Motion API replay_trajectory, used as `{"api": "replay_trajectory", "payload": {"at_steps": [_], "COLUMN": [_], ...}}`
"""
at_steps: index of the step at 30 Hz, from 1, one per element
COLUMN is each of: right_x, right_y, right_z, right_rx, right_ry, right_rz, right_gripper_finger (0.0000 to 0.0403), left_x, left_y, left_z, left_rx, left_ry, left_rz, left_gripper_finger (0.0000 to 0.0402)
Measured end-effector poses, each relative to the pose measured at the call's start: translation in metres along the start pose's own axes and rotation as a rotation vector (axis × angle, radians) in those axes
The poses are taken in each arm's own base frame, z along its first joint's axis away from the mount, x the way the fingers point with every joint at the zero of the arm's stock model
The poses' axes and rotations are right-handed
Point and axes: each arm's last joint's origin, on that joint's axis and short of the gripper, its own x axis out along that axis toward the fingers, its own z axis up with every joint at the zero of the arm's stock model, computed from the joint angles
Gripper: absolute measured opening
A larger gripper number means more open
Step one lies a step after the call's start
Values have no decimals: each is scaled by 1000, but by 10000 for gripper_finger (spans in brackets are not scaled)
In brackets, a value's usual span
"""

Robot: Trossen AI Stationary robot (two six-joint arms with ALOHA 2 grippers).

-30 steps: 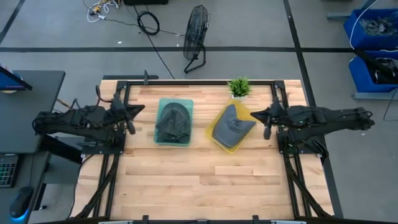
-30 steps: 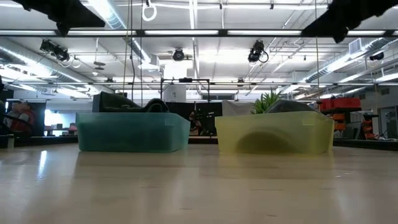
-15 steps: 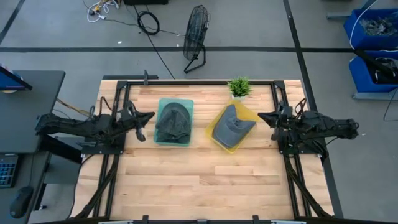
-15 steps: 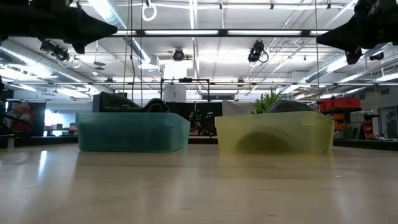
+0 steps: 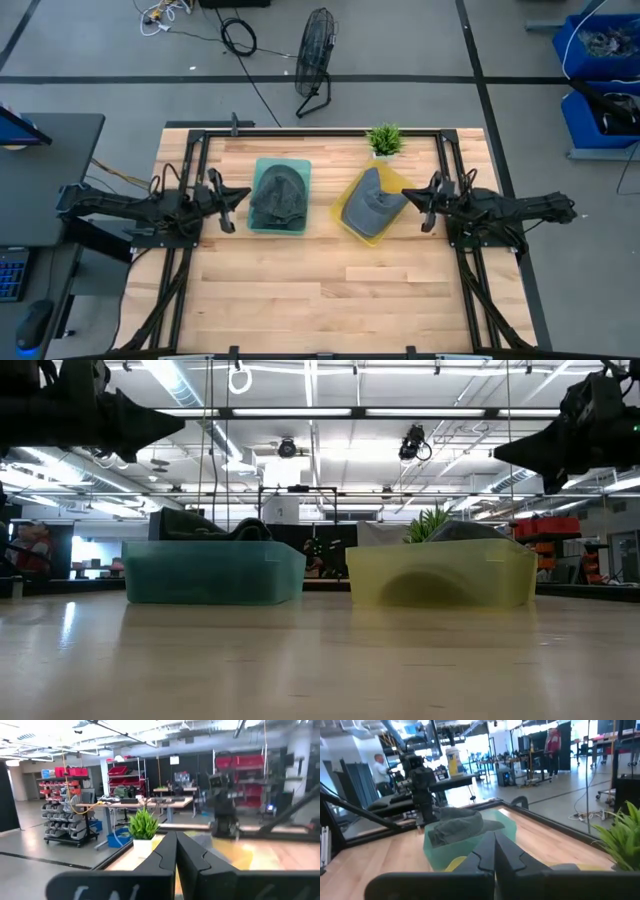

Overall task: Pick & Place hat
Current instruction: Return to Home Position

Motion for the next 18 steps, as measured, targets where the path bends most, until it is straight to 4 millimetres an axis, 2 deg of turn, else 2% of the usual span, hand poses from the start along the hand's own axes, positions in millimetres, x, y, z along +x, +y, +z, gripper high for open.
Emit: {"api": "replay_trajectory", "payload": {"at_steps": [4,12,18], "right_x": [0,0,0], "right_y": [0,0,0], "right_z": [1,0,1], "right_rx": [8,42,7], "right_ry": [-18,-13,-13], "right_rz": [2,2,2], "right_gripper_finger": [2,2,14], "left_x": [0,-5,-7], "left_y": [-1,-1,-1], "left_z": [-9,-33,-38], "left_rx": [44,-95,-84], "left_ry": [81,319,373], "left_rz": [-11,-1,3], "left_gripper_finger": [7,7,7]}}
